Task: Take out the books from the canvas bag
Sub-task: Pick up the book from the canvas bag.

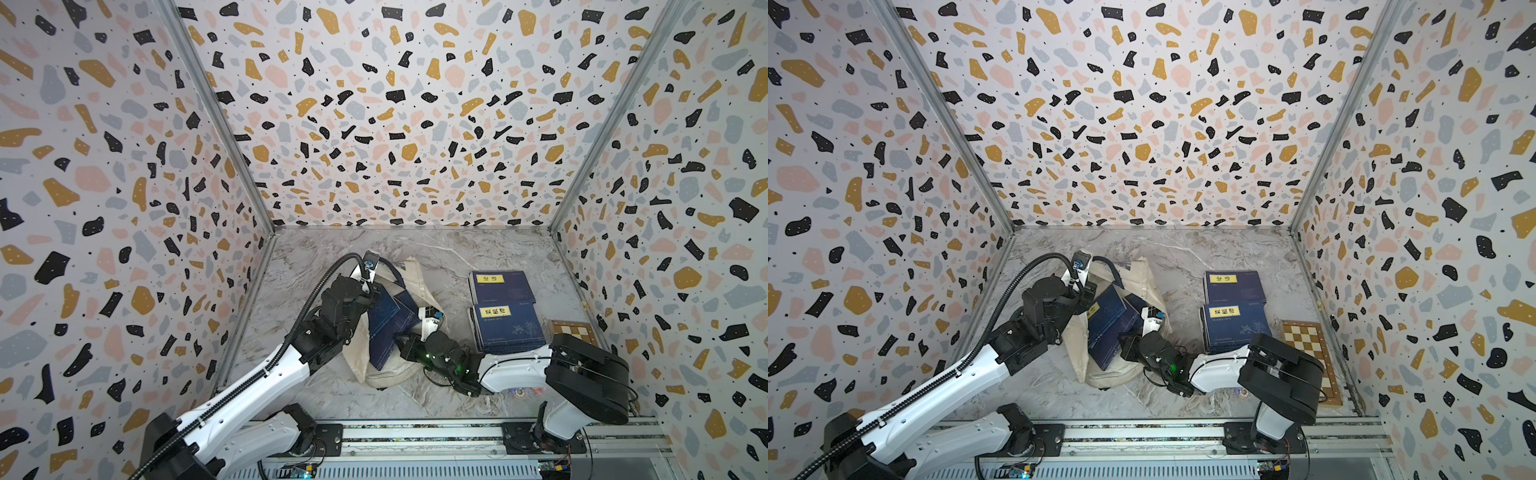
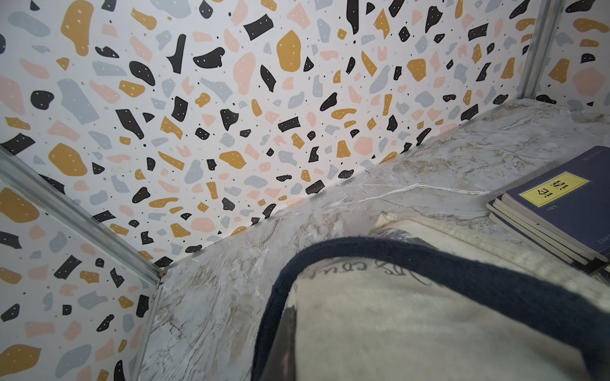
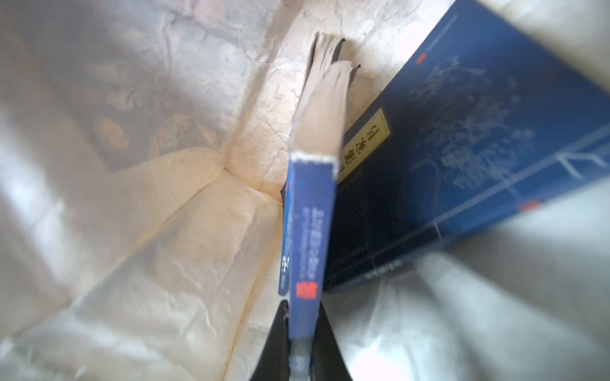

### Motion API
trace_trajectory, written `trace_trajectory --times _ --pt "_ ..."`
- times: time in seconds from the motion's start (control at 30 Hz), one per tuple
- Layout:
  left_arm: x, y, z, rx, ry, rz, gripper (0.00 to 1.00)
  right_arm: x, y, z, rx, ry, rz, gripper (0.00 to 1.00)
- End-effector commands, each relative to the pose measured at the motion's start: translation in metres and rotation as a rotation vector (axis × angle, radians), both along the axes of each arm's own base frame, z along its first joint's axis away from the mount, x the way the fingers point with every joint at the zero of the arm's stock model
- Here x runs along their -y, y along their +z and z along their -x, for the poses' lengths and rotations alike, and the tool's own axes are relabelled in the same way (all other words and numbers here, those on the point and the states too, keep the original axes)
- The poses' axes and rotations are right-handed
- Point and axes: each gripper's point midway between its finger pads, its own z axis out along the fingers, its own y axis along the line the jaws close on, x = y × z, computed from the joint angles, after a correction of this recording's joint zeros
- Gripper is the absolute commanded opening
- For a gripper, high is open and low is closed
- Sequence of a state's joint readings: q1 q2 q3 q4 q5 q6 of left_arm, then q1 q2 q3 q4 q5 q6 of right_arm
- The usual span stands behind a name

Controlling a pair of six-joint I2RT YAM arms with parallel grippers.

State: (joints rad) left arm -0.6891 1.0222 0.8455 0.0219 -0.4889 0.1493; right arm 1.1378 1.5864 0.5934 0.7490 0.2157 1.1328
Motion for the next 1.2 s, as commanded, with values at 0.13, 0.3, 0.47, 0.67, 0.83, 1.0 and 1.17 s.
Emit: trace_trajectory --times 0.13,0.3,0.47,0.67,0.83,1.0,1.17 --pt "-0.01 0.022 -0.007 0.031 0.064 0.072 0.0 0.01 0.018 0.016 0.079 0.051 0.09 0.0" --pt "-0.008 0.02 -0.008 0.025 0.055 0.072 0.0 0.019 0.026 0.023 0.116 0.068 0.095 0.0" --pt "-0.005 0.018 -0.009 0.016 0.044 0.069 0.0 0.026 0.053 0.031 0.257 0.125 0.058 0.0" --pt "-0.006 0.016 -0.011 0.002 0.05 0.066 0.0 0.054 0.078 0.035 0.39 0.108 0.046 0.0" --pt "-0.006 0.012 -0.013 -0.011 0.056 0.058 0.0 0.083 0.111 0.039 0.474 0.071 0.013 0.0" --pt "-0.008 0.009 -0.015 -0.022 0.066 0.051 0.0 0.116 0.135 0.034 0.514 -0.017 0.003 0.0" --pt "-0.006 0.008 -0.014 -0.027 0.054 0.057 0.0 0.162 0.144 0.007 0.492 -0.171 0.034 0.0"
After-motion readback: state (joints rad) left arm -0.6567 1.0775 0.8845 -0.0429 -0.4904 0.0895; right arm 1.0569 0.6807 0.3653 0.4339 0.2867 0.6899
